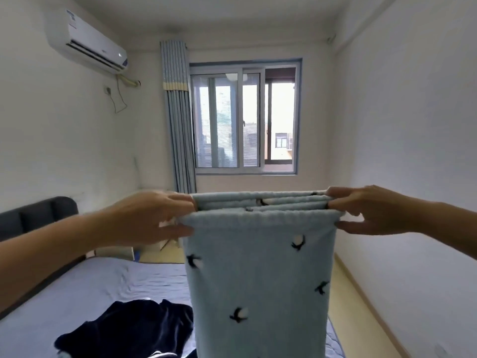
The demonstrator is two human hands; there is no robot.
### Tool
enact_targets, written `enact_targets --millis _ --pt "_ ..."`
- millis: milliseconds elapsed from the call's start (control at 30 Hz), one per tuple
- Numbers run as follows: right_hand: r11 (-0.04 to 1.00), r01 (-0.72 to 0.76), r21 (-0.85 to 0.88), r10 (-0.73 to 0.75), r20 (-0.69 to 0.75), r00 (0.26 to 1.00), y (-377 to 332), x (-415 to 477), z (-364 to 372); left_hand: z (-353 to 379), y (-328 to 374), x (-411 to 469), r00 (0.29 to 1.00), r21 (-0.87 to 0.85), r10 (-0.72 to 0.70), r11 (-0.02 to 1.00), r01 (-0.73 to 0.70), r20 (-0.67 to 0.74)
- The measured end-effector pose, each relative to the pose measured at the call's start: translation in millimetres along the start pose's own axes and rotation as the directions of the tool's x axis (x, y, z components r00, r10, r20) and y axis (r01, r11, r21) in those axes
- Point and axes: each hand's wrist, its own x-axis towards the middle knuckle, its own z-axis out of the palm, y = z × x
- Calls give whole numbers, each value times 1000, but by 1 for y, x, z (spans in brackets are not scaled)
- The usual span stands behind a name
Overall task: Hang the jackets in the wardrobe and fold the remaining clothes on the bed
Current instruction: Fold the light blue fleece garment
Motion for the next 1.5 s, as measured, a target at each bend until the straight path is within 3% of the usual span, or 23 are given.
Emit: enact_targets --millis 67,133,233,400,533,667,833,967,1033,1100,1167,1267,1333,1400,1500 --pt "989 -14 145 19 -34 999 -1 7 -9 -4 -9 7 996 -97 -58 994 51 -74" --pt "959 -34 283 60 -83 995 0 14 -25 -4 -9 18 981 -107 -33 994 12 -190" --pt "911 -20 413 129 -239 962 -1 26 -52 -19 -10 36 952 -128 -80 991 44 -295" --pt "882 -53 468 207 -284 936 4 28 -75 -56 -34 49 973 -34 -78 997 72 -217" --pt "807 -67 587 287 -290 913 2 26 -85 -64 -39 57 961 -107 -207 976 190 -183" --pt "801 -112 588 317 -259 912 -1 22 -87 -59 -36 60 945 -294 -278 930 220 -172" --pt "770 -76 634 301 -255 919 -11 29 -94 -53 -29 74 936 -436 -352 846 308 -22" --pt "697 12 717 329 -334 883 -18 37 -94 -56 -5 93 926 -525 -337 826 204 -170" --pt "611 48 790 382 -348 856 -19 37 -96 -62 4 97 894 -634 -404 747 202 -191" --pt "558 67 827 418 -350 838 -18 36 -103 -72 6 98 885 -728 -453 641 243 -104" --pt "534 -26 845 447 -256 857 -16 34 -112 -82 7 100 893 -734 -449 599 321 25" --pt "389 -330 860 455 132 881 -14 32 -131 -86 10 109 919 -643 -358 666 377 168" --pt "368 -471 802 382 331 863 -11 33 -139 -87 11 114 909 -611 -301 673 417 289" --pt "398 -531 748 289 448 846 -6 34 -143 -91 7 118 870 -608 -204 643 465 449" --pt "359 -602 713 242 552 798 9 45 -140 -89 -6 134 784 -576 -133 606 549 607"
